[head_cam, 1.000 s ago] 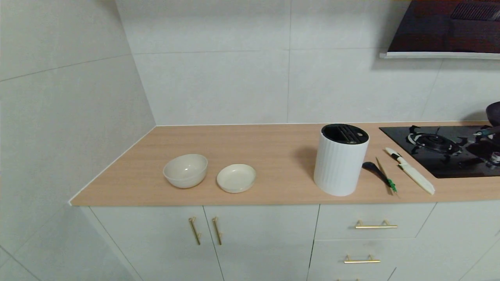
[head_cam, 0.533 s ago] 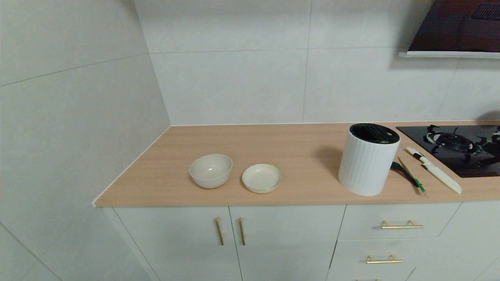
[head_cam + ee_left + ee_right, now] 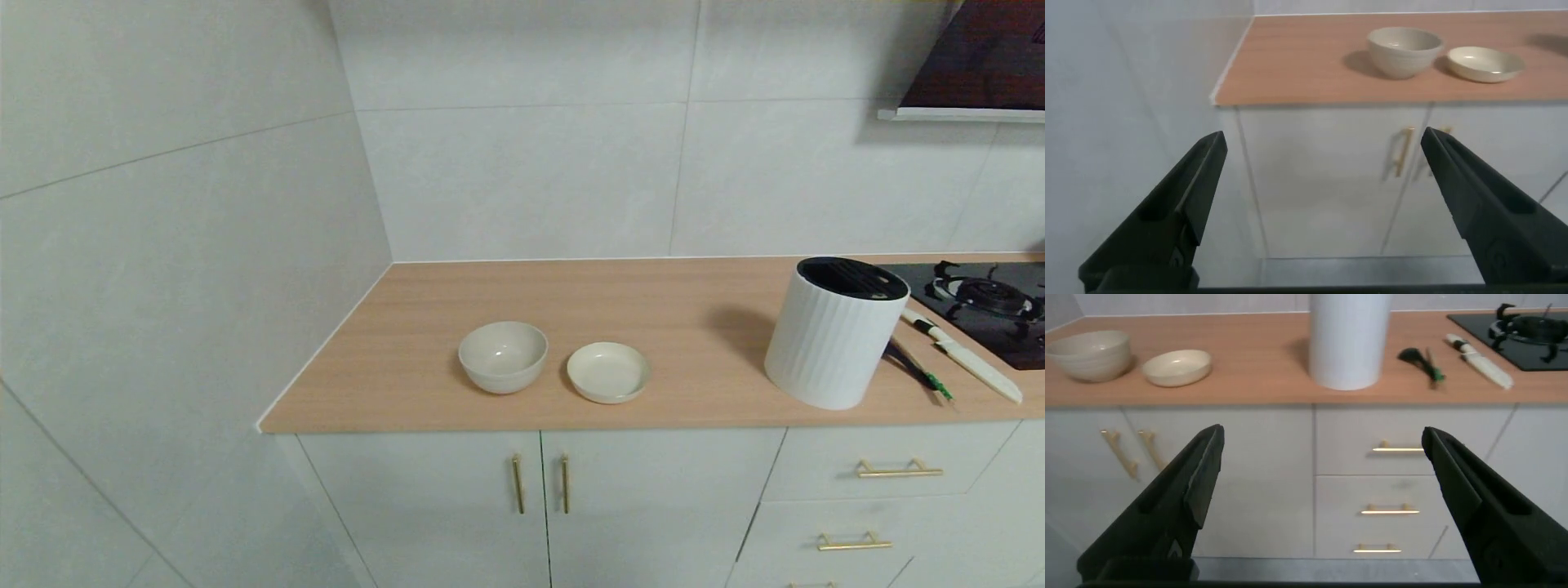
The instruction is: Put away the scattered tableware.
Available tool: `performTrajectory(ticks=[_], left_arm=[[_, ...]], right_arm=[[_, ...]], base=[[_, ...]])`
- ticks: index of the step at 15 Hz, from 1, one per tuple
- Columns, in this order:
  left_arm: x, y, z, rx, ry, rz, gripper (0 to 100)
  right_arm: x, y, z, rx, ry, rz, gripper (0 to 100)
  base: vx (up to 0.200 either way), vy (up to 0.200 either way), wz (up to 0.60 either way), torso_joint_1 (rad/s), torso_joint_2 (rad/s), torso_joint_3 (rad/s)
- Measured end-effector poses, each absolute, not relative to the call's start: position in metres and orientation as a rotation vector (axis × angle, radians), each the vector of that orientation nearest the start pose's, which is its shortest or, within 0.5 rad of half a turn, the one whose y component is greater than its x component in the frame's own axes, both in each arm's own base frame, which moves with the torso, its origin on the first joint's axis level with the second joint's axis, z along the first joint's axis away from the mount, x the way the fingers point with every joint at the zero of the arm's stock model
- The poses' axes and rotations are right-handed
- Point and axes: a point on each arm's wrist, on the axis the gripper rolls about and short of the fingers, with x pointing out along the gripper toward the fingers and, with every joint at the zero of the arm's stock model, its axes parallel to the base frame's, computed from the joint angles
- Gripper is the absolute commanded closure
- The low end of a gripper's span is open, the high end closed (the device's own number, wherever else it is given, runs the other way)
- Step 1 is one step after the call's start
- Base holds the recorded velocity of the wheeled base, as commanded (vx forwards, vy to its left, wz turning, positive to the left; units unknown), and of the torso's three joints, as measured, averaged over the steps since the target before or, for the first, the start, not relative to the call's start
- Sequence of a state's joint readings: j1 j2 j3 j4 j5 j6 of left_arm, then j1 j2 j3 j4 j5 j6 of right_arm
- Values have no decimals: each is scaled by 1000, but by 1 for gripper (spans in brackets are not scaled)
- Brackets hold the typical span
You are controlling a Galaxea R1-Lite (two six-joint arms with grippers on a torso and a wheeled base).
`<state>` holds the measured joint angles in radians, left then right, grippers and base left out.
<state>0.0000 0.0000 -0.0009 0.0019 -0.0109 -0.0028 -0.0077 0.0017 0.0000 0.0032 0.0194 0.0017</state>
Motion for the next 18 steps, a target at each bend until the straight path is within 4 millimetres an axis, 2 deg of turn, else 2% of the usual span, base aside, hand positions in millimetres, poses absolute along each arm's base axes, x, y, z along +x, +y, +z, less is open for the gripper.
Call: performTrajectory(ticks=[15,18], left_arm=[[-23,0,76,-1,1,-10,0],[-23,0,75,-1,1,-11,0]], right_arm=[[-23,1,75,2,4,12,0],[-23,1,75,1,5,12,0]], base=[[0,0,0,0,0,0],[0,0,0,-136,287,162]])
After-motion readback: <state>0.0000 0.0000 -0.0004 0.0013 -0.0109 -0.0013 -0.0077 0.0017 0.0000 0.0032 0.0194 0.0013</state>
